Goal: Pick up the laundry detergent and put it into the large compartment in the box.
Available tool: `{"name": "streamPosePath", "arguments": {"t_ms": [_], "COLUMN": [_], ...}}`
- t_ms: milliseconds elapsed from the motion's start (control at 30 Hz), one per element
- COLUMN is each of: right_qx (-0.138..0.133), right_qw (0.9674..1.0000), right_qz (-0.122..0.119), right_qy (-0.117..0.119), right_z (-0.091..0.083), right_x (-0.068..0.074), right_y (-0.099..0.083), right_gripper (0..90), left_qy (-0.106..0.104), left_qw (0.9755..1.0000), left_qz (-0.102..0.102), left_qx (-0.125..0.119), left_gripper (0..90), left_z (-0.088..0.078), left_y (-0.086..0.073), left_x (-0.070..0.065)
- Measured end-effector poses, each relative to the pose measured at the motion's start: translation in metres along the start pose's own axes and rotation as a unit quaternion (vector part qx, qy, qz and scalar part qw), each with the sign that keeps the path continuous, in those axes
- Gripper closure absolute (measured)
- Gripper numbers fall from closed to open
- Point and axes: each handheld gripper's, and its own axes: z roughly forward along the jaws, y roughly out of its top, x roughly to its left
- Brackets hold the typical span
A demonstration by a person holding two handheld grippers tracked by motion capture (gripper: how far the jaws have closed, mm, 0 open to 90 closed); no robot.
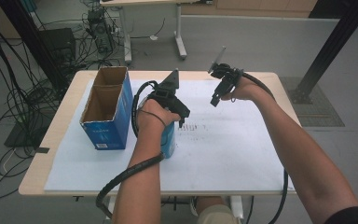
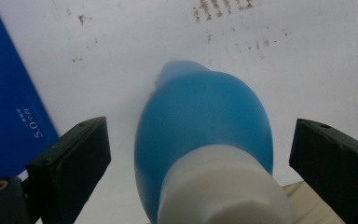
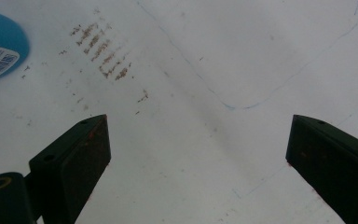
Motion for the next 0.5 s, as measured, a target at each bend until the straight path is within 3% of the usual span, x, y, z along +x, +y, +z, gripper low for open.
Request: {"name": "streamPosePath", "arguments": {"t_ms": [500], "right_qx": [-0.001], "right_qw": [1.0], "right_qz": [0.001], "right_qy": [0.0], "right_z": [-0.0007], "right_x": [-0.0011], "right_y": [-0.0014], "right_gripper": [6.0], "left_qy": [0.0], "left_qw": [1.0], "left_qz": [0.002], "left_qx": [0.0], "left_gripper": [5.9], "left_z": [0.0009], "left_y": [0.0001], "left_x": [-0.0018]}}
